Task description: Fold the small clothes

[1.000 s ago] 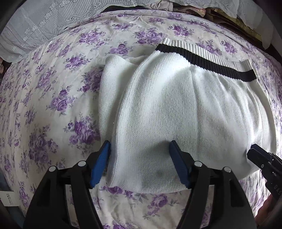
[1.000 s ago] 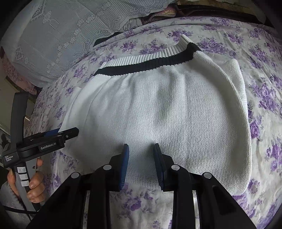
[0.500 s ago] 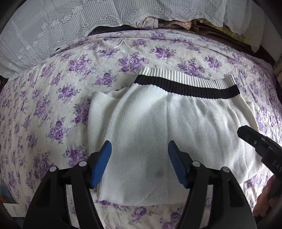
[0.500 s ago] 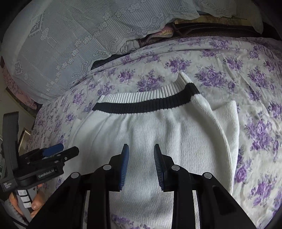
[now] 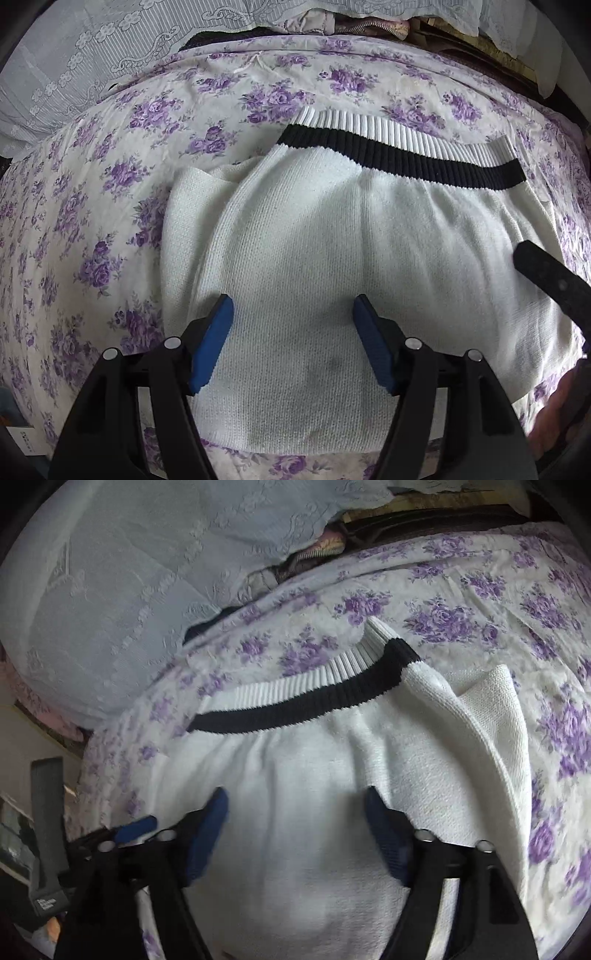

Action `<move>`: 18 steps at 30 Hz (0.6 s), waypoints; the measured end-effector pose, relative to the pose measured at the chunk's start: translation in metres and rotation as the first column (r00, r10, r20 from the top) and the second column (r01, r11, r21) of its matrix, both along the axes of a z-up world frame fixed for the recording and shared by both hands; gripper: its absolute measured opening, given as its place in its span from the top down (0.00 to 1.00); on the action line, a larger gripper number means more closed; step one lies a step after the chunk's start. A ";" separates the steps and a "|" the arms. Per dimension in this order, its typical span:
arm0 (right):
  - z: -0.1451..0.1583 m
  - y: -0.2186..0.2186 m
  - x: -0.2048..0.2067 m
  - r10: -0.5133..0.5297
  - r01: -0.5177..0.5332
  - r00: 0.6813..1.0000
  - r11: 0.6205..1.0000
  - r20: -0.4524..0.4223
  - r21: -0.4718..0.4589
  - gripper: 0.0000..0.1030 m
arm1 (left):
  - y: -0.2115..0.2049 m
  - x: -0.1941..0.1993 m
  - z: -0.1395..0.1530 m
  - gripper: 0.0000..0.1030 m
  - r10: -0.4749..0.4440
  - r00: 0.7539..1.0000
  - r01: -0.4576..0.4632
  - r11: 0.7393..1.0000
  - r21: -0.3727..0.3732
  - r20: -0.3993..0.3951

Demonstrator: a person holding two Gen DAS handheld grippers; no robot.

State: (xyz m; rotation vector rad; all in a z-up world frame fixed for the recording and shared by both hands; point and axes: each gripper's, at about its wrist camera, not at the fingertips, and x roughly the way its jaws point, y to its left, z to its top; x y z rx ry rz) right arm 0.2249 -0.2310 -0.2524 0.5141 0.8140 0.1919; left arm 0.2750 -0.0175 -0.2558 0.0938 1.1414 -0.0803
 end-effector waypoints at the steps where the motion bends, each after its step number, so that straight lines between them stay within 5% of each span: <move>1: -0.001 0.004 -0.008 -0.017 0.014 0.999 0.997 0.039 0.076 0.15 | 0.001 0.000 0.000 0.37 0.005 1.000 -0.005 1.000 -0.009 -0.004; 9: -0.009 0.053 -0.021 -0.072 0.072 0.995 0.997 0.076 -0.002 0.16 | 0.010 -0.004 0.001 0.36 0.062 0.998 -0.063 0.998 -0.023 -0.026; 18: 0.023 0.034 -0.044 -0.205 0.209 0.976 0.976 0.068 -0.058 0.16 | 0.002 -0.015 0.016 0.36 0.214 0.974 -0.224 0.959 -0.176 -0.070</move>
